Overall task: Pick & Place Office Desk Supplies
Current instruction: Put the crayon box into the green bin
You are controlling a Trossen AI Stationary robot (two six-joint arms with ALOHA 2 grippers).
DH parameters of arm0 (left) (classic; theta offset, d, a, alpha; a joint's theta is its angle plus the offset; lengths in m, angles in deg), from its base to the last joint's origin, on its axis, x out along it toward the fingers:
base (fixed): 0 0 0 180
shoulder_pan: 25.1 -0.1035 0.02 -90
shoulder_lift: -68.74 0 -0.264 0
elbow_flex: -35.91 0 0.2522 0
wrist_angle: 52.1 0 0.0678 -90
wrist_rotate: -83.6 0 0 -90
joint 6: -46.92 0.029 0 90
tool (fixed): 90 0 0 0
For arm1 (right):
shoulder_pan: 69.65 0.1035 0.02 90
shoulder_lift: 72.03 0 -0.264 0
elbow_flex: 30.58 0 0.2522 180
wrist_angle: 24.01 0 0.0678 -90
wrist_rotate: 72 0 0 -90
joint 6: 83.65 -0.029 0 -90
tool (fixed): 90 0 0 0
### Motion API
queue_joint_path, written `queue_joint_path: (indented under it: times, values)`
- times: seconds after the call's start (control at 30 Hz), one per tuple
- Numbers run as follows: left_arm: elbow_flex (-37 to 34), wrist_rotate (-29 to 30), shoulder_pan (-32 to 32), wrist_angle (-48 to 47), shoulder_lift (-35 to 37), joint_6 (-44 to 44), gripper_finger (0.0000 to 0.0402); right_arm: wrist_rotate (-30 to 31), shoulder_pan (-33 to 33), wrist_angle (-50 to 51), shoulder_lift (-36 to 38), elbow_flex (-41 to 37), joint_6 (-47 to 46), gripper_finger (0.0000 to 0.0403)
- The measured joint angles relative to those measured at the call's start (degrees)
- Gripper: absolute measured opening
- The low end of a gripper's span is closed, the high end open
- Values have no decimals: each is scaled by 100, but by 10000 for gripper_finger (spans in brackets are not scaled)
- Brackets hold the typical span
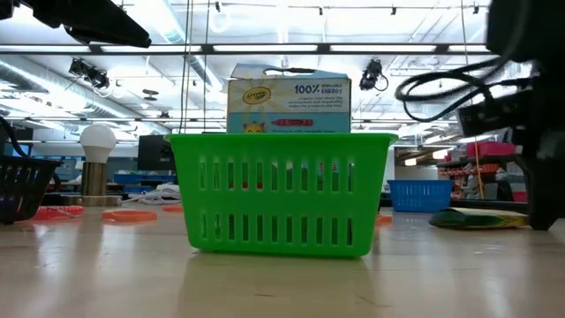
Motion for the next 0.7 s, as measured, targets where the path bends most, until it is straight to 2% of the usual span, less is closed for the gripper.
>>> queue_joint_path:
  times: [0.2, 0.37, 0.5, 0.7]
  values:
    - [0, -55, 0, 0, 0, 2, 115, 571, 286, 249, 496, 207, 585, 0]
    - [0, -45, 0, -1, 0, 2, 115, 628, 384, 82, 773, 435, 1910, 15]
    - [0, -46, 0, 0, -2, 1, 115, 574, 320, -36, 854, 481, 2832, 59]
    - [0, -44, 0, 0, -4, 0, 115, 259, -137, -54, 876, 497, 3554, 160]
